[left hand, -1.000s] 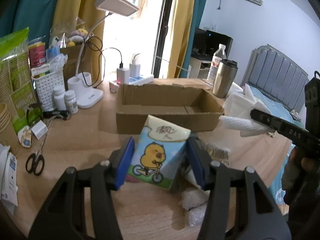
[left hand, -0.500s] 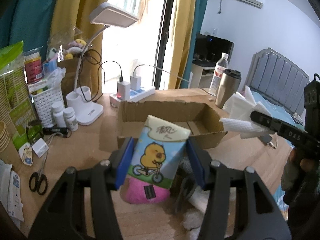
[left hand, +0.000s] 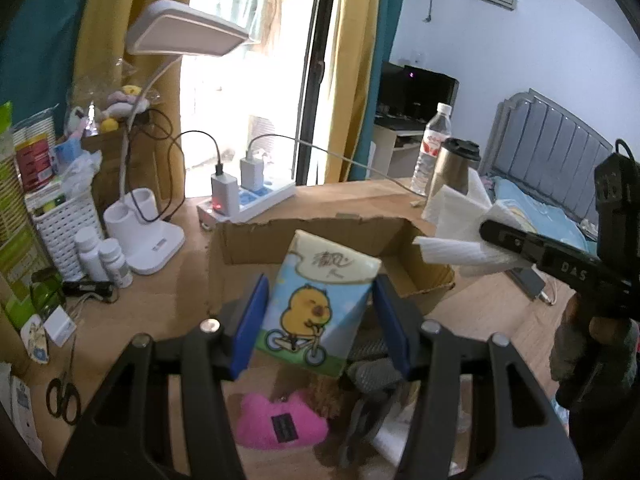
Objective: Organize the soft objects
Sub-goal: 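Carry the tissue pack with the left gripper while the right gripper carries the wipes to the box, then open both grippers to drop the tissue pack and wipes into the cardboard box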
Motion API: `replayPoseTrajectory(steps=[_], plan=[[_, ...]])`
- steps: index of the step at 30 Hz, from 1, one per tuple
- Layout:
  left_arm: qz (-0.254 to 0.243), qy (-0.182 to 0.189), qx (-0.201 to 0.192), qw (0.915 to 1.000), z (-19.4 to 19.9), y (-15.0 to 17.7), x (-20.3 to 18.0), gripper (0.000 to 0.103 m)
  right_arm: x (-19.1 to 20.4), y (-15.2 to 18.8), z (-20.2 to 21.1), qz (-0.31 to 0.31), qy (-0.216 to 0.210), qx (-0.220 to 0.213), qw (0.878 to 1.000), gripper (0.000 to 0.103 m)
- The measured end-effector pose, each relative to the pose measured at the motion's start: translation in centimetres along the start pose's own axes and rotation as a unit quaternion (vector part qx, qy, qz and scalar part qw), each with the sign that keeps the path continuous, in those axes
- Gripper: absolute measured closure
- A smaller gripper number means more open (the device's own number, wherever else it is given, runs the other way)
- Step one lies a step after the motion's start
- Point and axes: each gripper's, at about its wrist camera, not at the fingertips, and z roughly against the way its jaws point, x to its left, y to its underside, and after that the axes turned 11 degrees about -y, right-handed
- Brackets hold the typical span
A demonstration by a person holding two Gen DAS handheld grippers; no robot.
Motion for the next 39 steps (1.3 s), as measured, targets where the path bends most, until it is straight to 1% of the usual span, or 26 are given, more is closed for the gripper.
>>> replayPoseTrajectory(steps=[10,18,29,39], plan=[[-0.005,0.022,0.017,0.9996,-3.6,-1.1,-1.4,0.048,-2.1,-0.9,-2.6,-0.009,-0.005,0.012,1.000,0.090],[-0.005,0.043,0.035,0.9985,-6.5,-1.6,-2.6,0.048,-2.3,-0.9,-5.1,0.002,-0.011,0.032,0.999,0.090],[0.000,0.060,0.068,0.9959,-10.2,-1.1,-3.6,0.048,-3.1,-0.3,-7.9,0.001,-0.015,0.061,0.998,0.090],[-0.016,0.068,0.103,0.9922,-12.4,-0.1,-5.2,0.048,-4.2,0.9,-10.0,-0.014,-0.012,0.092,0.996,0.090]])
